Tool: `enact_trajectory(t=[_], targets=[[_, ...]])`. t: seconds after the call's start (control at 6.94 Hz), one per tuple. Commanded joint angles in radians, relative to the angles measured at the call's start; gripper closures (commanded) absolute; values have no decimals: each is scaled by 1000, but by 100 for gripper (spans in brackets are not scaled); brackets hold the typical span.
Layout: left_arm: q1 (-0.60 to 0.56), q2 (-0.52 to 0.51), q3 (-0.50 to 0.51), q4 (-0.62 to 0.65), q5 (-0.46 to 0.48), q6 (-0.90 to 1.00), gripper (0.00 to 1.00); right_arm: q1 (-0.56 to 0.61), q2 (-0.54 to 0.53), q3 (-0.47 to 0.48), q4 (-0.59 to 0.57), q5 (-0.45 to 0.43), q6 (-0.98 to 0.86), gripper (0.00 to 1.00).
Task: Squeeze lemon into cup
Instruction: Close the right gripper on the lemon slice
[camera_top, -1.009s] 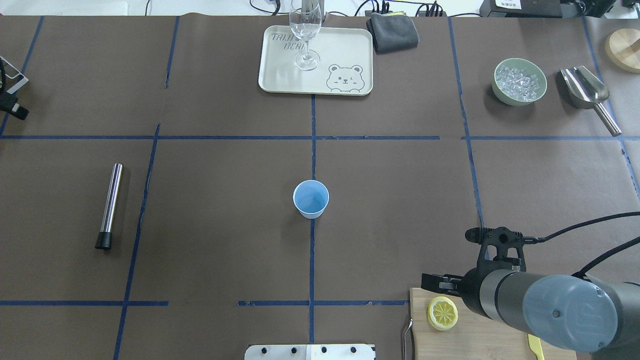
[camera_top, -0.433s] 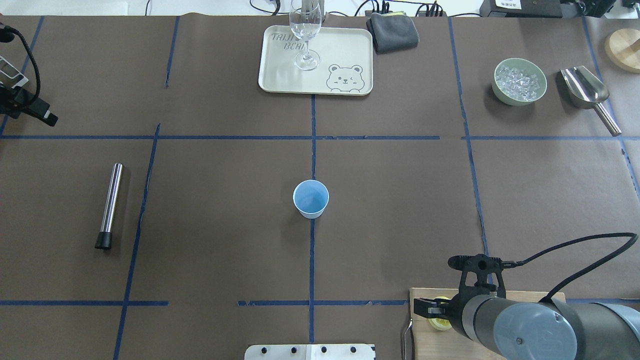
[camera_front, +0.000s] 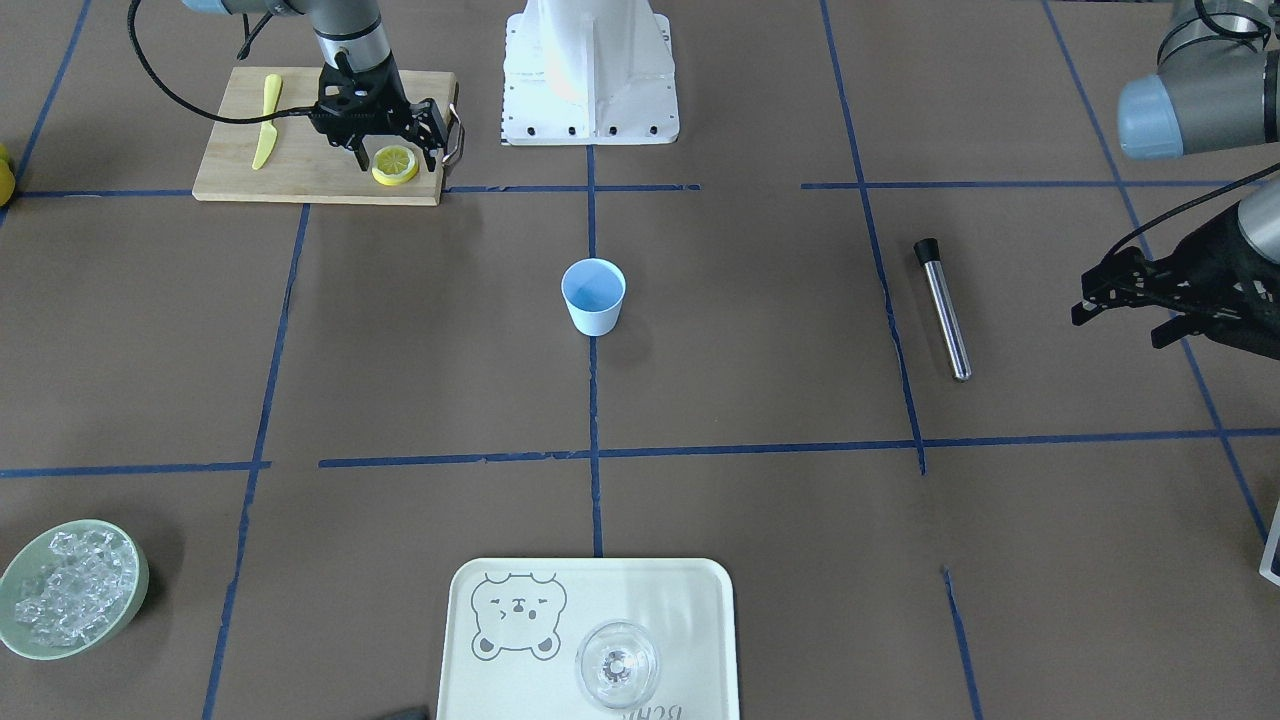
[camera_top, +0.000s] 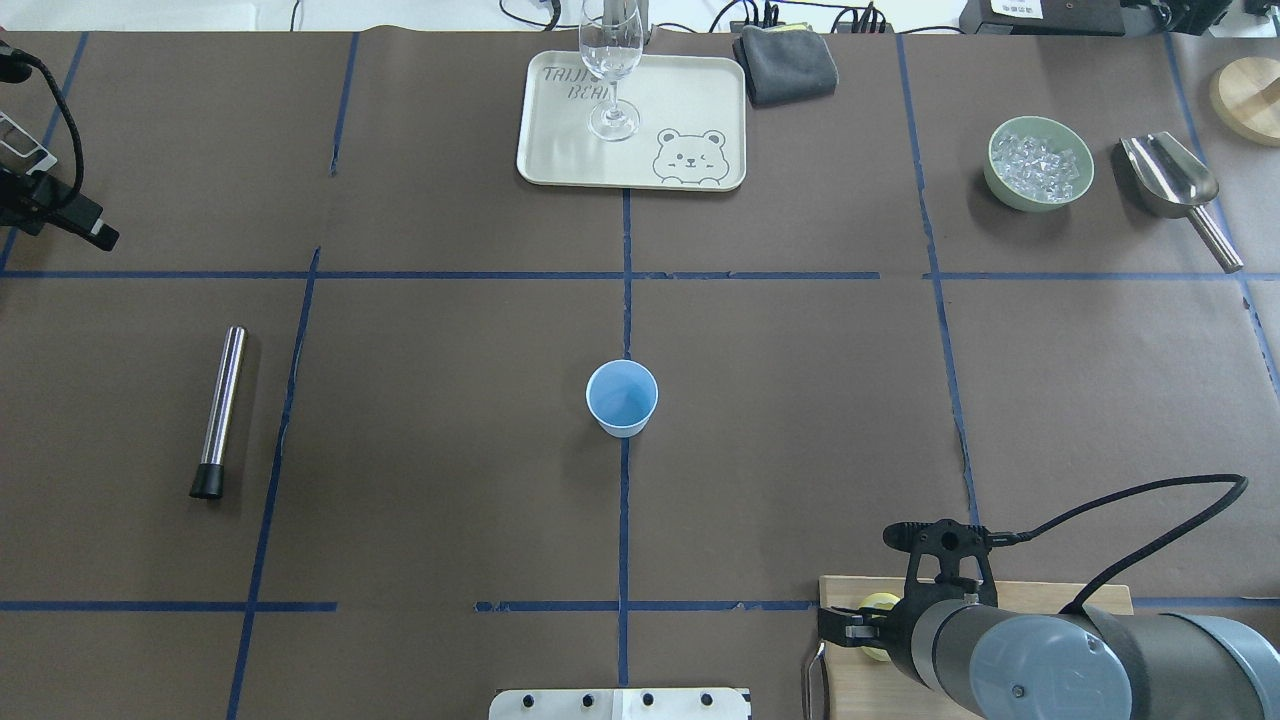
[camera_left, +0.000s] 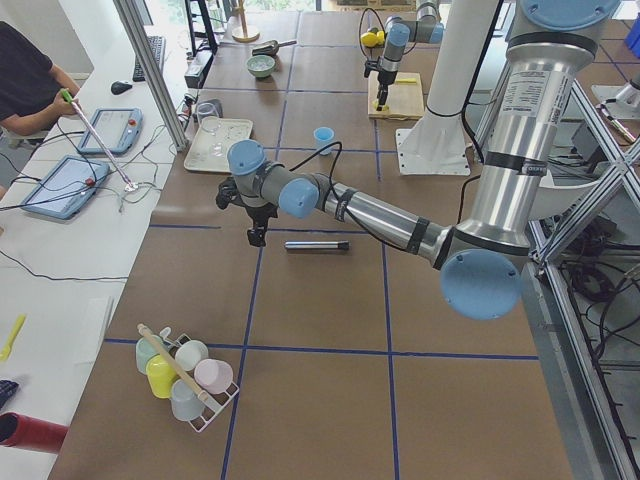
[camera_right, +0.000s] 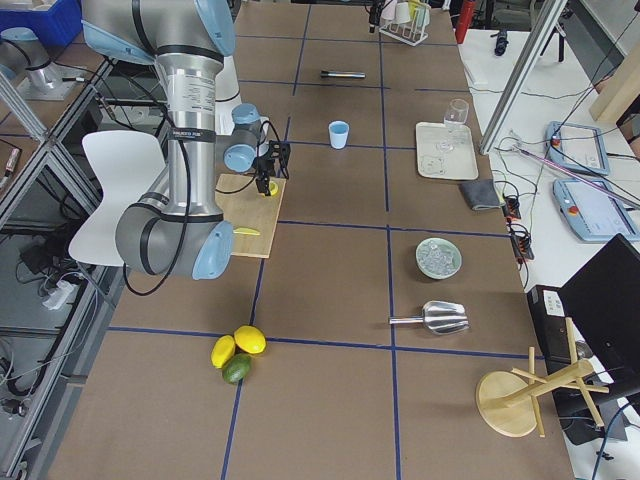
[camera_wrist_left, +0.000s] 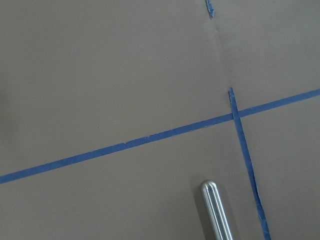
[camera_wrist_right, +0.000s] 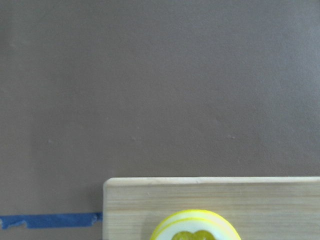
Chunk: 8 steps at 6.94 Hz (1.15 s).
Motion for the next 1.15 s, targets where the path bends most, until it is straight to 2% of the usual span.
enact_trajectory(t=[0.0,0.14,0.29,0.43,0.58,0.72,1.01], targets=[[0,-5,1,0,-1,-1,0,1,-1,0,0,4,0,0],[0,-5,-1,0,-1,-1,0,1,-6,0,0,4,0,0],[0,-5,-1,0,-1,-1,0,1,-4,2,0,4,0,15],[0,-5,-1,0,-1,-1,0,2,-4,6,0,5,0,40],[0,-5,-1,0,-1,-1,0,4,-6,13,0,7,0,55],[0,-5,-1,0,-1,-1,0,4,-7,13,0,7,-2,63],[0,-5,-1,0,0,-1,0,7,-10,14,0,7,-2,63]])
